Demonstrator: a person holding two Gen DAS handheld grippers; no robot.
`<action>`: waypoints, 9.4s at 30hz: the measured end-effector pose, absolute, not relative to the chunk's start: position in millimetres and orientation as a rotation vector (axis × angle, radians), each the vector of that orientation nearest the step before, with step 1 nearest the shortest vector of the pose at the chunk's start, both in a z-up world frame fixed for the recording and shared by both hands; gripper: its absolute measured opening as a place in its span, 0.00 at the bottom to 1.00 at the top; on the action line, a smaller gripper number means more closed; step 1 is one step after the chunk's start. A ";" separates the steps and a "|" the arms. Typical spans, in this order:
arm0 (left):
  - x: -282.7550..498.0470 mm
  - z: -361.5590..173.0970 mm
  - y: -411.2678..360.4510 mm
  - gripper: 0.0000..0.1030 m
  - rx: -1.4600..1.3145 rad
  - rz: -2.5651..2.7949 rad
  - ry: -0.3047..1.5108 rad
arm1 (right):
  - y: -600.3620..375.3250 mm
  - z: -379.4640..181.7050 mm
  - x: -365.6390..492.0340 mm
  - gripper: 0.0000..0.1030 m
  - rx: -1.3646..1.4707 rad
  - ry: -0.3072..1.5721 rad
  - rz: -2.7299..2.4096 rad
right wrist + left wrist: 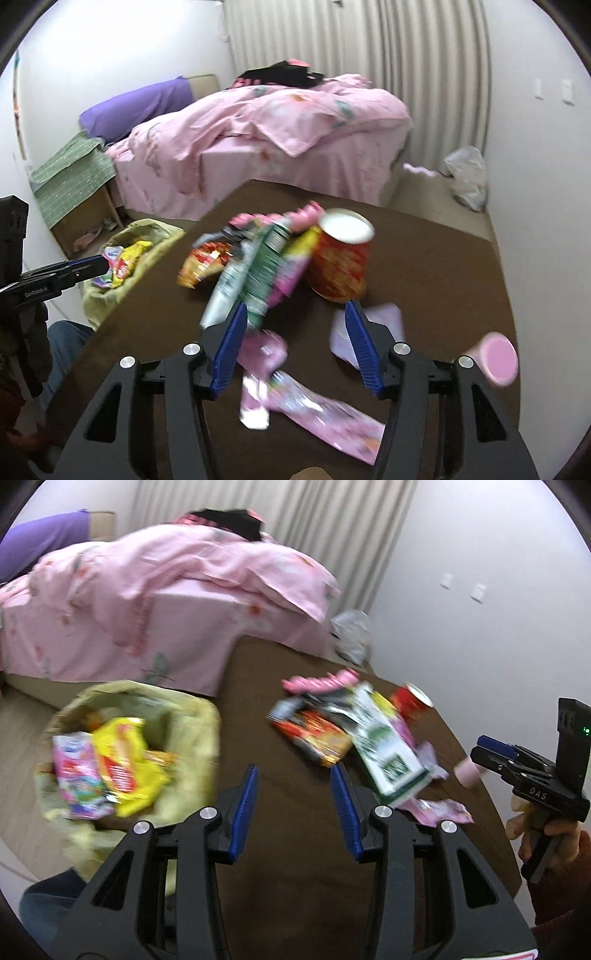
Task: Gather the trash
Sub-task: 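Move both open grippers back toward the remaining snacks on the table, then grasp the pink candy stick wrapper with the left gripper while the right gripper grasps the red-and-clear wrapper, then carry both wrappers over the yellow trash bag and open both grippers, then move both open grippers back toward the snacks on the table, then grasp the red-gold biscuit packet with the left gripper while the right gripper grasps the pink plastic spoon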
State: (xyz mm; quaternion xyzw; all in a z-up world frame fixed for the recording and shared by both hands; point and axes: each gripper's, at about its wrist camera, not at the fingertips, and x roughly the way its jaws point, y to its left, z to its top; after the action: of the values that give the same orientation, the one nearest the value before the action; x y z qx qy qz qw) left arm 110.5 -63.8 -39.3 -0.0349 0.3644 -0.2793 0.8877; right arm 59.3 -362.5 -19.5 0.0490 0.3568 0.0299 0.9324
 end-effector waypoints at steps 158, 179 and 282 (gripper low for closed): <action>122.8 26.4 52.1 0.20 -0.112 -0.209 0.570 | -260.8 34.7 107.3 0.24 -0.065 0.589 0.386; 211.9 -83.8 111.1 0.20 -0.266 -0.230 0.763 | -113.0 -46.2 254.0 0.24 -0.099 0.860 0.575; 130.0 -80.2 -59.1 0.23 -0.089 -0.594 0.977 | -318.9 -97.1 70.6 0.66 0.014 0.940 0.426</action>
State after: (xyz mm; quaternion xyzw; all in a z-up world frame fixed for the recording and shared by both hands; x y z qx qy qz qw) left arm 130.0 -59.1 -80.2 -0.0420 0.4620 -0.2809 0.8401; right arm 70.6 -318.9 -97.1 0.0067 0.4493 0.2036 0.8698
